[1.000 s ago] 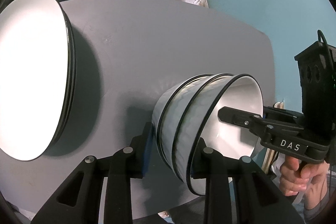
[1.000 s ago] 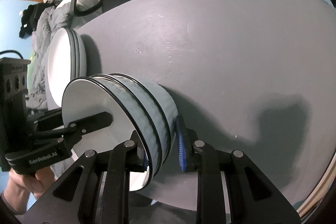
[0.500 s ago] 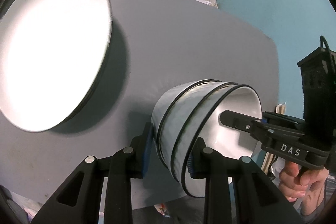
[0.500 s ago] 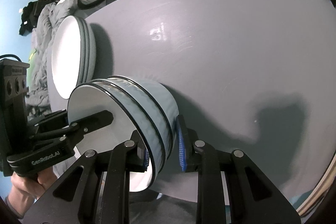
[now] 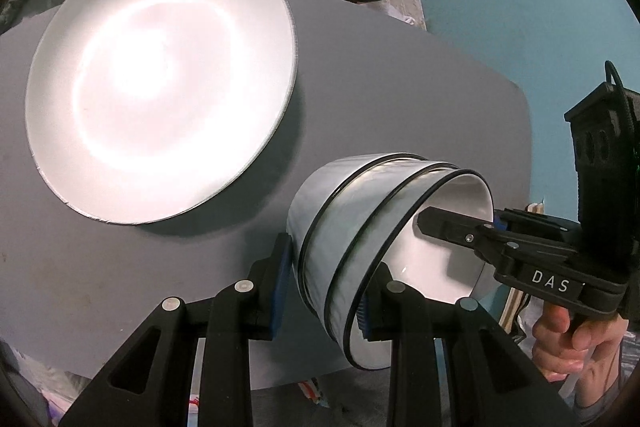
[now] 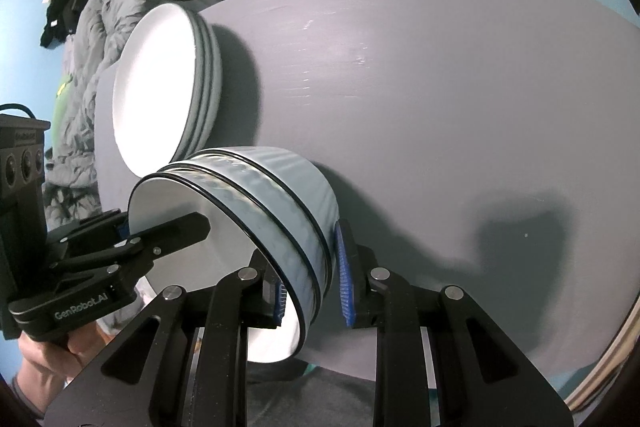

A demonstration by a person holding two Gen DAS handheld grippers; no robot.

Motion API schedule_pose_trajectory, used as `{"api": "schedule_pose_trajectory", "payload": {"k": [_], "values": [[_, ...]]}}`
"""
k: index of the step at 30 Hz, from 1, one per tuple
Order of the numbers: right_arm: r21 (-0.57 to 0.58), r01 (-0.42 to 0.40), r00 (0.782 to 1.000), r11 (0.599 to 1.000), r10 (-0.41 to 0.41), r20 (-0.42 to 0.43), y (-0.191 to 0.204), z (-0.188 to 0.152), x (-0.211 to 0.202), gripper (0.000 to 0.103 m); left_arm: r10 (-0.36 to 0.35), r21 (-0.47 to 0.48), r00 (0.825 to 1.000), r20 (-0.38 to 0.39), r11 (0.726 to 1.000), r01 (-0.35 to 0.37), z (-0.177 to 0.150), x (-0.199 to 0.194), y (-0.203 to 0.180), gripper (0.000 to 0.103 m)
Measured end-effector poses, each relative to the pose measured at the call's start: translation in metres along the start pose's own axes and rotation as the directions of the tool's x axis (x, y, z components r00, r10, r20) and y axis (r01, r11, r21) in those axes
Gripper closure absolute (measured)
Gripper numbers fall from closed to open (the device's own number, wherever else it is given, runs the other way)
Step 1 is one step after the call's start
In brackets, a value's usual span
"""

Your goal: Organize plates and bowls

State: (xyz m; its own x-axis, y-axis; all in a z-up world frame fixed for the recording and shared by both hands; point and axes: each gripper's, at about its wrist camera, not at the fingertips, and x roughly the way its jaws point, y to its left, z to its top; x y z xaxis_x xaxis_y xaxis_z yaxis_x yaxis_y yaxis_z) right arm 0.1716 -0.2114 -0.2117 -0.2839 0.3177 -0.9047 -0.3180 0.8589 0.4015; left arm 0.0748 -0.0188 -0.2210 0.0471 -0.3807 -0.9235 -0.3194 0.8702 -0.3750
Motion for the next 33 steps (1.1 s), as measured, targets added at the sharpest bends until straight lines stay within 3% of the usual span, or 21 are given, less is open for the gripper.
{"api": "schedule_pose_trajectory", "payload": {"k": [21, 33], "values": [[-0.016, 0.03, 1.0, 0.999, -0.03, 0.001, 0.022, 0.004, 0.017, 0.082, -0.001, 0.0, 1.0, -0.008, 1.0, 0.001, 0.008, 0.034, -0.014, 0.076], [-0.003, 0.018, 1.0, 1.0, -0.018, 0.003, 0.017, 0.0, 0.024, 0.082, -0.05, -0.024, 0.999, -0.015, 0.999, 0.049, 0.004, 0.041, -0.002, 0.074]]}}
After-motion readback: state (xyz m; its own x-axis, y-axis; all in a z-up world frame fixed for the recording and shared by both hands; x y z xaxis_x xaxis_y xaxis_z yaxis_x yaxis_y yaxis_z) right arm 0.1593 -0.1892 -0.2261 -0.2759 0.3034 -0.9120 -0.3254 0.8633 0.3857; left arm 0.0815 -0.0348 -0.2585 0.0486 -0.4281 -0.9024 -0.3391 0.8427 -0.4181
